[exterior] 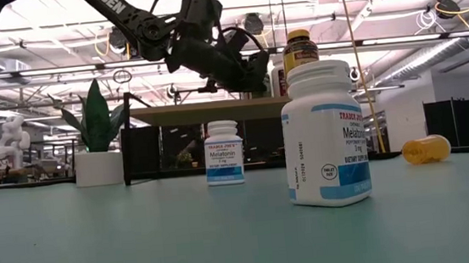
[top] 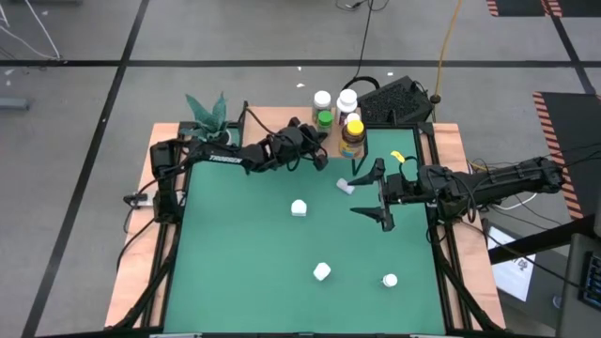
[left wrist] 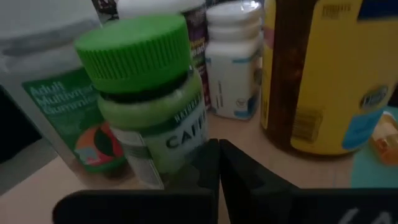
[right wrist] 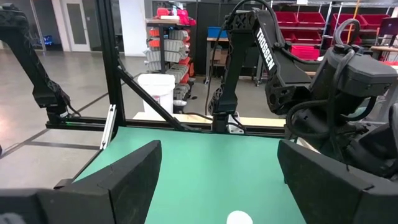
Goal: Pick and place medicine bottles onto shelf by color
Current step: Put the green medicine bottle on the shelf, then put the white blue medicine bottle on the top of the shelf
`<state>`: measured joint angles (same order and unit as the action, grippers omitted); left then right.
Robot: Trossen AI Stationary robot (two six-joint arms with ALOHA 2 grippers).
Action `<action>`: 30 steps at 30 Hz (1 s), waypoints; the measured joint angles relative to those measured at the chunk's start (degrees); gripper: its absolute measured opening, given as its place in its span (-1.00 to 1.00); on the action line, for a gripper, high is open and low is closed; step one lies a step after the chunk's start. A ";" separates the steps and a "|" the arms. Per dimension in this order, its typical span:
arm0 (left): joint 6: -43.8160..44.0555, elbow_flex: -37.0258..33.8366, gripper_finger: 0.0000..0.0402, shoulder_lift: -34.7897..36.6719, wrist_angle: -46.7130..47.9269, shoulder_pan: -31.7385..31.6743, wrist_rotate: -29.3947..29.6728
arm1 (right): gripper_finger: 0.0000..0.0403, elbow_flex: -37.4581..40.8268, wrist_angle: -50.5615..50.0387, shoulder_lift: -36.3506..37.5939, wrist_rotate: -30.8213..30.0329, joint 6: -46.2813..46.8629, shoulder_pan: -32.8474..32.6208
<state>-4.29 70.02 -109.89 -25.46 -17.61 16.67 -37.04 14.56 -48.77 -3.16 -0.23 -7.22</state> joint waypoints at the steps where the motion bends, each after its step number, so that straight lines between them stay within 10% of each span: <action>1: 0.04 0.00 -0.98 0.06 0.66 0.00 -0.01 | 0.56 0.00 -0.22 0.00 0.00 0.00 0.00; 11: -2.19 -0.02 -0.70 12.51 22.11 2.27 -0.77 | 0.56 0.00 -1.43 0.00 0.00 0.87 0.00; 18: 1.57 -1.03 -0.19 17.42 39.09 10.17 -14.83 | 0.56 0.00 -0.87 0.00 0.15 1.07 0.00; 30: 3.45 -10.29 0.55 16.24 33.93 22.29 -6.12 | 0.56 0.00 1.08 0.00 0.28 3.87 0.00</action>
<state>-0.84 59.73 -93.64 8.47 4.69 10.55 -37.04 15.64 -48.77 -2.87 3.64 -7.22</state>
